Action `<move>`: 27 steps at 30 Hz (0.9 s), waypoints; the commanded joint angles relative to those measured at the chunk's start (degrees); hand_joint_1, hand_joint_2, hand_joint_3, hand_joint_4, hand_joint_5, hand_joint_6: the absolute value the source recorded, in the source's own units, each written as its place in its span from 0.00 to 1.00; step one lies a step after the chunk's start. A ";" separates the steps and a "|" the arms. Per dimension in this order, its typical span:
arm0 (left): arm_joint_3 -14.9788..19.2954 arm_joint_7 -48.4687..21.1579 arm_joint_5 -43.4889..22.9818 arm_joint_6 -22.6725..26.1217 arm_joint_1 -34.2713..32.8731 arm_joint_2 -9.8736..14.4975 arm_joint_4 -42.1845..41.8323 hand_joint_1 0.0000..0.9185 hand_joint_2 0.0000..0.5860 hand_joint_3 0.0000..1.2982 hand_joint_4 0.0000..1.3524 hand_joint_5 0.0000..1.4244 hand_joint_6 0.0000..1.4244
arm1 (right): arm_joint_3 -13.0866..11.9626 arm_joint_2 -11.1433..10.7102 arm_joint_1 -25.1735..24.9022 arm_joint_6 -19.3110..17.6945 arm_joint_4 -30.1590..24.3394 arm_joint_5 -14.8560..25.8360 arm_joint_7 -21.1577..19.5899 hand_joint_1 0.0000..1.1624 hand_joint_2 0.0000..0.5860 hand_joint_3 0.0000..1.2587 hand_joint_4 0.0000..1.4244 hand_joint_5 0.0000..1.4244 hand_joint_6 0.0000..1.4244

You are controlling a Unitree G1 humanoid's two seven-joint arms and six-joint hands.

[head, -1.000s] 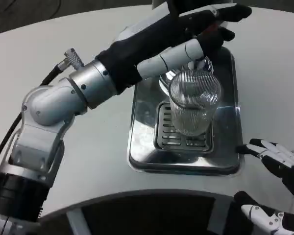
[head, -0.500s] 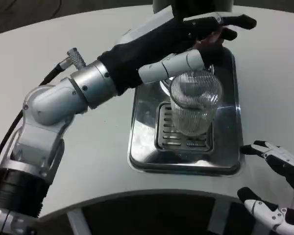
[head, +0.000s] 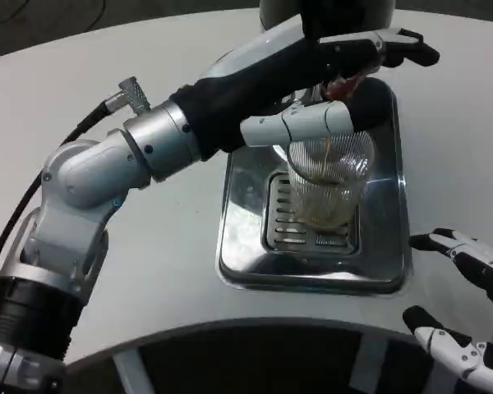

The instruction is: Grasp the cup under the faucet to collect the drink, then remove the cup.

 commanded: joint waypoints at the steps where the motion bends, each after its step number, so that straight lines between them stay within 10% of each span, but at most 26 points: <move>1: -2.08 -1.54 2.37 -0.15 1.04 0.34 1.20 0.00 0.13 0.18 0.04 0.08 0.04 | -1.28 1.44 -0.01 -1.40 2.09 3.77 -2.77 0.41 0.62 0.07 0.02 0.02 0.00; 27: -1.47 0.03 2.45 -0.36 1.12 1.29 -0.04 0.00 0.16 0.17 0.08 0.10 0.06 | 0.20 5.85 -11.93 -17.46 25.56 19.13 -16.70 0.62 0.37 0.00 0.00 0.07 0.00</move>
